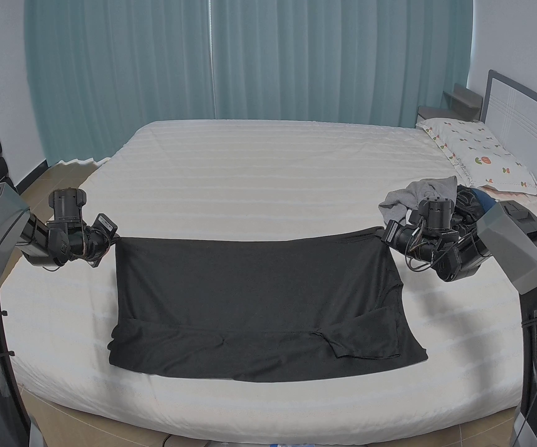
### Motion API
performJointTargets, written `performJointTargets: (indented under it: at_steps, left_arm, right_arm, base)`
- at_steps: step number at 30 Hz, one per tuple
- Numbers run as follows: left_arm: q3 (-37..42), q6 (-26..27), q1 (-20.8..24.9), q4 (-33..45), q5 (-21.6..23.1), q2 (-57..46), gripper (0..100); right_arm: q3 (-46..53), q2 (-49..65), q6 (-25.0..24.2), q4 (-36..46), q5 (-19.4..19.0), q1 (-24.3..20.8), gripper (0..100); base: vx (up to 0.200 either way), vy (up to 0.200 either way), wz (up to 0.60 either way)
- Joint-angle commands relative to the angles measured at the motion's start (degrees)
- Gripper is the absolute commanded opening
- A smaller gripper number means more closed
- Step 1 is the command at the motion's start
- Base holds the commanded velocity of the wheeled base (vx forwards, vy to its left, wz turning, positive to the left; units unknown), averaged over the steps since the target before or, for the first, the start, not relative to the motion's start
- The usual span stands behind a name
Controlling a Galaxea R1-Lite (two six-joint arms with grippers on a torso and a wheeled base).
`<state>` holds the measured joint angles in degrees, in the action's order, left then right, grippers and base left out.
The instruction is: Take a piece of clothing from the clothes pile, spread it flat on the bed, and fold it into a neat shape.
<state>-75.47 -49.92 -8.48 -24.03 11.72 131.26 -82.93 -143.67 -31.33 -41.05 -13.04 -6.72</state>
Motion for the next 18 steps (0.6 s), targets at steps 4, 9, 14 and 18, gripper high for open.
performJointTargets:
  at_steps: [4, 9, 14, 18]
  left_arm:
    - [0.24, 0.0, 0.05, 0.03, 0.06, -0.21, 0]
    - [0.06, 0.0, 0.22, 0.03, 0.06, -0.04, 0]
    - [0.5, 0.26, -0.04, 0.21, -0.03, -0.47, 0]
    - [2.26, 2.28, -0.74, 0.21, 0.06, -1.44, 0]
  right_arm:
    - [1.63, 0.23, 0.04, -0.17, 0.12, -0.58, 0]
    - [1.72, 0.14, -0.14, -2.02, 0.21, -0.49, 0]
    - [4.18, 1.11, -0.05, -2.37, -0.32, 0.13, 0]
    - [8.23, 3.92, -0.05, -1.93, -3.04, 0.48, 0]
  base:
    - [0.0, 0.0, 0.0]
    - [0.0, 0.0, 0.0]
    - [0.0, 0.0, 0.0]
    - [0.0, 0.0, 0.0]
